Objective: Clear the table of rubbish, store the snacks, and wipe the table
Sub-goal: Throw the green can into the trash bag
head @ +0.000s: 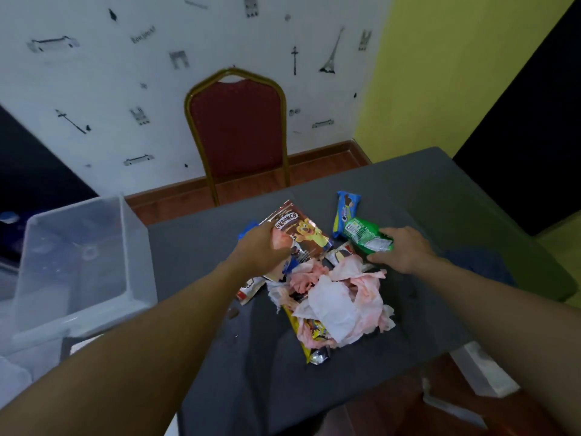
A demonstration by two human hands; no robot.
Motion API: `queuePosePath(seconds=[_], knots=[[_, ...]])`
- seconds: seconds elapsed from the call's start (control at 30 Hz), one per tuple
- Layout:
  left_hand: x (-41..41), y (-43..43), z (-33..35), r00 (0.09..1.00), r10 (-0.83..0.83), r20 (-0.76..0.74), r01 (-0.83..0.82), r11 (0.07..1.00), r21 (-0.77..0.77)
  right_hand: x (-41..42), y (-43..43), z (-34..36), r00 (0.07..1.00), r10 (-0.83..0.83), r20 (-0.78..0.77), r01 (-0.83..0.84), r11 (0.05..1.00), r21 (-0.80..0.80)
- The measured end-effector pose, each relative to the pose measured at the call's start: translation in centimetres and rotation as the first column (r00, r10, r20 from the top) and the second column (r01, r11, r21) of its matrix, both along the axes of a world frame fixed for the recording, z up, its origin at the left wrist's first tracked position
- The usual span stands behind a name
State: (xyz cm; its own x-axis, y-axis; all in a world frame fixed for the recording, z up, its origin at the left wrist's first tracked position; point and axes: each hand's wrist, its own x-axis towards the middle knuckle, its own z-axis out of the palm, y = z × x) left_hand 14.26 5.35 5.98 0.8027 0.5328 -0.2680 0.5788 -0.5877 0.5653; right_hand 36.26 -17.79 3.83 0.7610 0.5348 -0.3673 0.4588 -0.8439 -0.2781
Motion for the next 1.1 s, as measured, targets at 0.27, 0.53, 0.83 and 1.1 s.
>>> queuePosePath(seconds=[0.27,0.53,0.83,1.1], knots=[[-7.4,1.4,2.0,0.991,0.123,0.06,-0.126,0.991,0.042,-6.5,4.1,3.4,0.989,0.132,0.066,-0.14,0.978,0.155],[-18.8,3.6,4.3,0.944,0.295,0.148,-0.313,0.942,0.121,-16.9,10.9,5.6,0.941,0.323,0.1,-0.338,0.893,0.298],[-33.5,5.9,5.8,0.847,0.506,0.162,-0.527,0.841,0.124,-30.3,18.8,6.8,0.813,0.553,0.181,-0.577,0.728,0.369],[-44.9,7.2,5.5,0.733,0.669,0.127,-0.681,0.72,0.138,-40.0,24.4,6.6,0.733,0.661,0.157,-0.662,0.644,0.384]])
